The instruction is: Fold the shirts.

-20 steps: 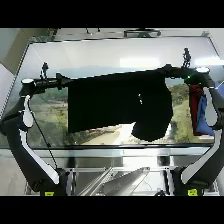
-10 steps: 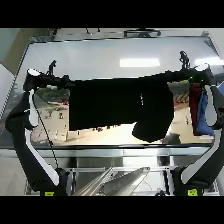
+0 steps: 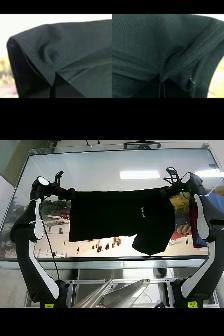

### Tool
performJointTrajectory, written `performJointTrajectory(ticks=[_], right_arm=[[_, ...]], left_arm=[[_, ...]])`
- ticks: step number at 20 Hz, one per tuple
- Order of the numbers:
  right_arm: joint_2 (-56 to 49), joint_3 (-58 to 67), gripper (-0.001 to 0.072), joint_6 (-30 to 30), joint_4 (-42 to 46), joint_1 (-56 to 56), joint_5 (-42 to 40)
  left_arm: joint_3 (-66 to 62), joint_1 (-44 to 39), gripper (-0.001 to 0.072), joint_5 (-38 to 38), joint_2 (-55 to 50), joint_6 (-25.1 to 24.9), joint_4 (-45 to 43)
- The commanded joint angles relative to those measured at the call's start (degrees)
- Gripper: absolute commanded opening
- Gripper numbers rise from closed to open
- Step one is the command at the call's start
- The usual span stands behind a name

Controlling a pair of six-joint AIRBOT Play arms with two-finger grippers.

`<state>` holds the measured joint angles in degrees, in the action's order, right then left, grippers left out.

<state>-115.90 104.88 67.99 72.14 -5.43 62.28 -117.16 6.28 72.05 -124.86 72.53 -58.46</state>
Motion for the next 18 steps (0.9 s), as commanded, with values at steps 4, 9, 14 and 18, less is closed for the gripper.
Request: performJointTrajectory(ticks=[4,9,14,18], right_arm=[[0.52,1.01,0.0137,3.41,5.25,2.01,1.36],[6.21,1.53,0.0452,9.75,5.38,1.68,5.09],[14.47,0.35,0.0433,17.14,4.66,-5.75,18.93],[23.1,-11.3,0.0345,17.77,4.66,-11.74,28.04]], left_arm=[[-0.46,-3.26,0.0017,-0.7,0.76,-0.7,-4.52],[-3.32,-3.5,0.0444,8.74,2.69,-0.24,-5.22],[2.05,1.03,0.0442,14.97,12.17,6.21,-13.53],[27.98,4.66,0.0442,11.89,24.87,5.66,-13.46]])
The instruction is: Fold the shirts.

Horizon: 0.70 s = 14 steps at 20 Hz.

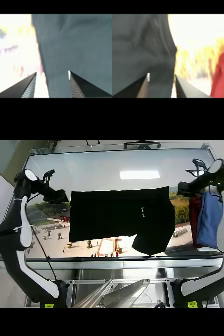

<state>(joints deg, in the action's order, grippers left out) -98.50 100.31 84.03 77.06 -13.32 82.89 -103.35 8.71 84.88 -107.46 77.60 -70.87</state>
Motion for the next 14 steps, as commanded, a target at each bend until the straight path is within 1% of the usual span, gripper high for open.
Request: performJointTrajectory(ticks=[1,4,6,9,12,13,14], right_arm=[[8.79,-11.34,0.0344,1.75,-0.24,-5.16,6.95],[18.18,-23.87,0.0345,1.33,-0.26,-8.74,5.42],[24.92,-31.91,0.0345,1.53,-0.31,-11.15,2.86],[33.62,-41.72,0.0346,1.49,-1.22,-14.69,-0.42],[38.64,-50.38,0.0349,0.35,-7.45,-18.38,-2.97],[39.21,-53.29,0.0423,-0.68,-10.75,-19.12,-3.63],[39.21,-56.41,0.0501,-1.88,-13.97,-19.41,-4.72]], left_arm=[[21.64,2.71,0.0442,-3.41,10.51,0.13,-1.05],[38.42,3.08,0.0441,-10.86,16.61,-0.74,-0.96],[44.41,2.23,0.0442,-13.31,18.05,-2.47,1.44],[49.29,1.57,0.0442,-15.98,18.18,-6.91,10.54],[50.34,0.83,0.044,-16.15,18.18,-8.17,12.76],[50.31,0.57,0.0439,-15.82,18.27,-8.35,13.38],[50.34,0.57,0.0374,-15.04,18.38,-9.57,15.15]])
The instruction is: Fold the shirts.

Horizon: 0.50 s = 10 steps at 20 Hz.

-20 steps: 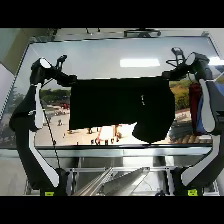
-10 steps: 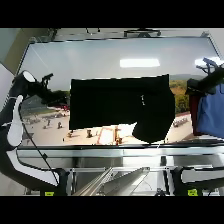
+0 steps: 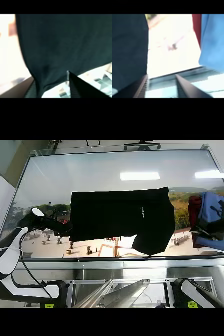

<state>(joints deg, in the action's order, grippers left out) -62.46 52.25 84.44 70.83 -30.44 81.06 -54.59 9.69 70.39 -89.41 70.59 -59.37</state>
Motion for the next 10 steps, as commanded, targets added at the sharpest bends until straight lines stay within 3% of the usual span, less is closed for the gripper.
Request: performJointTrajectory(ticks=[1,3,10], right_arm=[[3.13,-11.52,0.0509,-3.26,-9.88,-2.27,-4.79],[2.73,-17.75,0.0507,-6.4,-13.44,-2.23,-9.75],[-6.86,-25.35,0.0503,-19.87,-25.77,-1.31,-21.29]], left_arm=[[1.51,-0.42,0.0229,0.59,0.33,-4.24,5.75],[1.53,-0.42,0.0023,2.03,0.33,-6.12,9.6],[1.46,1.05,0.0024,1.55,0.31,-6.08,11.5]])
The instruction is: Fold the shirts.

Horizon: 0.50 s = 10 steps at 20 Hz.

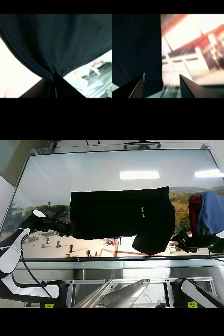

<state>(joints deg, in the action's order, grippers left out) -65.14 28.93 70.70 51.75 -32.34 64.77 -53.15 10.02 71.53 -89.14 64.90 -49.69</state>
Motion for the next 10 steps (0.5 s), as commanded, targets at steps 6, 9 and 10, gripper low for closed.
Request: performJointTrajectory(ticks=[6,9,10], right_arm=[[-12.2,-1.09,0.0301,-15.06,-17.57,6.43,-4.9],[-11.13,1.88,0.0019,-16.94,-17.84,6.08,1.14],[-9.79,2.69,0.0019,-16.76,-17.7,5.84,2.86]], left_arm=[[0.02,1.09,0.0024,1.03,0.04,-0.33,1.77],[0.02,1.09,0.0024,2.51,0.04,-0.35,1.73],[0.02,1.09,0.0023,3.37,0.07,-0.35,1.7]])
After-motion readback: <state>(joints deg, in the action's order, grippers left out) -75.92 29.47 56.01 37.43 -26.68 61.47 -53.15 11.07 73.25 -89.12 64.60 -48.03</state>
